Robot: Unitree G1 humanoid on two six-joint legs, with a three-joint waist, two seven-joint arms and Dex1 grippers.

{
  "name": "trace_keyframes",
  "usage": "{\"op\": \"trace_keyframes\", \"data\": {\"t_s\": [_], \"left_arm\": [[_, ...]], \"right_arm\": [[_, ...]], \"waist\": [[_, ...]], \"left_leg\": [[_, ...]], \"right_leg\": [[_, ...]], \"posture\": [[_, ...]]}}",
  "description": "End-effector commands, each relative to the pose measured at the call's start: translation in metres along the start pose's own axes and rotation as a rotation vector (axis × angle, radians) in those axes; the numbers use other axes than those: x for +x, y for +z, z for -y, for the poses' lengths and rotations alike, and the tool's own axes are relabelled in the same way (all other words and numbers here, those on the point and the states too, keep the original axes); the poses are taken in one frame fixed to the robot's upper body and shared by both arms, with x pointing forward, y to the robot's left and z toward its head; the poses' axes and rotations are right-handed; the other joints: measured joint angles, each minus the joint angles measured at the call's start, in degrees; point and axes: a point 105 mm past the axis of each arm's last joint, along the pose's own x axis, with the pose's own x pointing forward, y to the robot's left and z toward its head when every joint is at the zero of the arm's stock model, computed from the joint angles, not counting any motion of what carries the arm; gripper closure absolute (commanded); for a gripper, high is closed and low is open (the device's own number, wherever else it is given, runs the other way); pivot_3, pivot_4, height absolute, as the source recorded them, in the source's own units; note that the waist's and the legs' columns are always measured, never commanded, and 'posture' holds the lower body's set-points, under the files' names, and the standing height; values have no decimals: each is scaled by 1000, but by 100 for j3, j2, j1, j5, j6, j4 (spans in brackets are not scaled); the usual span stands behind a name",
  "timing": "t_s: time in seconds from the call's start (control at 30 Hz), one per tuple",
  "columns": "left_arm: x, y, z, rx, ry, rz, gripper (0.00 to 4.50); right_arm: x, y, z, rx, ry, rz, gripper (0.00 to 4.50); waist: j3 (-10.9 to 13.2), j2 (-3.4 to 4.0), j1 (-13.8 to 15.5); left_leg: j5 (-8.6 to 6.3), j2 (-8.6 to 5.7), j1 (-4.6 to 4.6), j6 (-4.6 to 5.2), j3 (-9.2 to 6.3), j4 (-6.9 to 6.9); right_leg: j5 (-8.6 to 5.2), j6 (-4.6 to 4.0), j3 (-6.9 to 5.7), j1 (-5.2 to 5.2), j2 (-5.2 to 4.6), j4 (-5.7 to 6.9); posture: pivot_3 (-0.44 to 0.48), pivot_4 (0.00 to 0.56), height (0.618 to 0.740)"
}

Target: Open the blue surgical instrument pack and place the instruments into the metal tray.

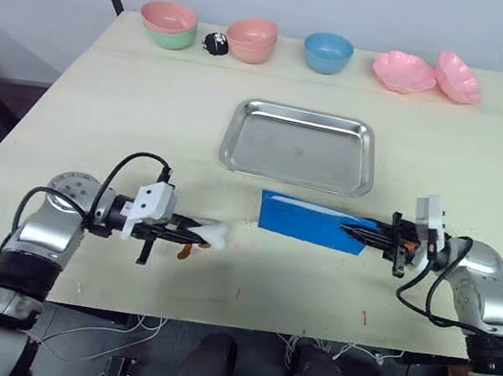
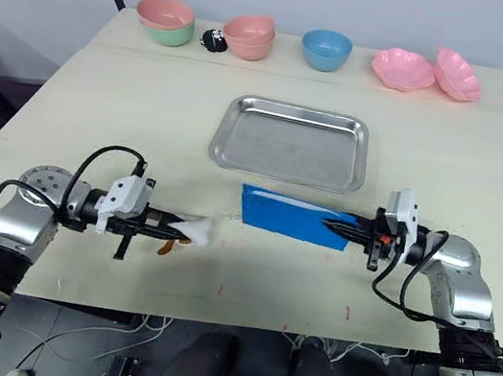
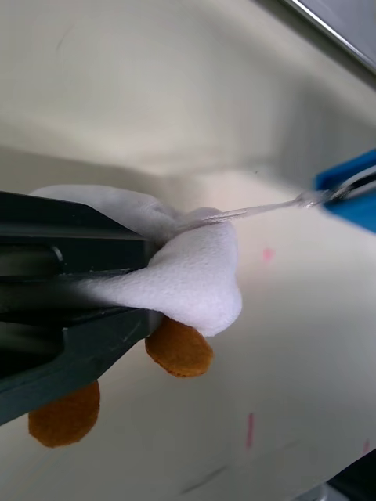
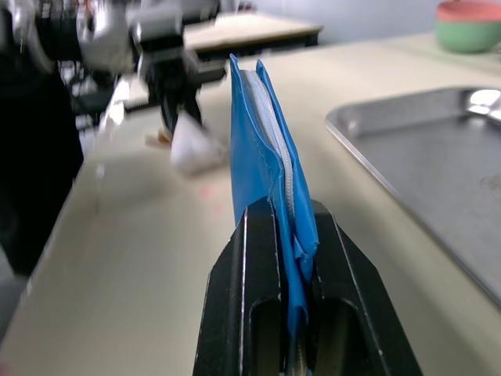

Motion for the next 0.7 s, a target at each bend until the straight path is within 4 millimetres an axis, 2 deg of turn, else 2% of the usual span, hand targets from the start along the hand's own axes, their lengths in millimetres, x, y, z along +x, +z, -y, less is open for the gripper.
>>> {"op": "trace_keyframes", "data": {"t_s": [0.03,0.17,0.2,0.23,0.27,0.33,0.37,0.43,0.53,0.7], "left_arm": [[-17,-16,1,1,-15,-96,4463],[-19,-22,2,9,-29,-116,4463],[-20,-23,3,5,-35,-120,3634],[-20,-25,5,-2,-42,-123,3602],[-20,-25,6,-11,-47,-121,3242],[-20,-25,7,-28,-52,-113,2505],[-22,-23,7,-51,-46,-95,1945],[-25,-17,8,-90,-57,-69,1430],[-31,-11,13,-115,-92,-87,35],[-43,5,12,-158,-112,-71,35]], "right_arm": [[0,10,4,-76,4,3,4500],[2,10,3,-84,9,-3,4500],[3,10,3,-86,10,-2,4500],[3,10,3,-87,11,-1,4500],[3,10,3,-89,11,-1,4500],[3,11,3,-97,12,-2,4500],[3,11,3,-101,13,-3,4500],[4,10,2,-108,20,-7,4500],[4,9,0,-112,30,-15,4500],[4,8,0,-113,31,-17,4500]], "waist": [[0,0,-21],[0,0,-44],[0,0,-43],[0,0,-43],[0,0,-43],[0,0,-40],[0,0,-38],[1,0,-40],[2,0,-40],[7,2,-28]], "left_leg": [[0,0,0,0,0,0],[0,1,0,0,-1,0],[0,1,0,0,-3,0],[0,2,0,0,-3,0],[0,2,0,0,-2,0],[0,3,1,0,-2,0],[0,3,1,0,-2,0],[0,3,1,0,-2,0],[0,4,-1,0,-2,0],[0,3,-3,0,-3,0]], "right_leg": [[0,0,0,0,0,0],[0,0,0,0,2,1],[0,0,-1,0,3,2],[0,0,-1,0,3,2],[0,0,-1,0,3,2],[0,0,-1,0,2,2],[0,0,-1,0,2,2],[0,0,-1,0,2,3],[0,0,-1,-1,1,2],[0,1,-1,-1,-2,1]], "posture": [[0,150,740],[0,150,740],[0,150,740],[0,150,740],[0,150,740],[0,150,740],[0,150,740],[0,150,740],[0,150,740],[0,150,740]]}}
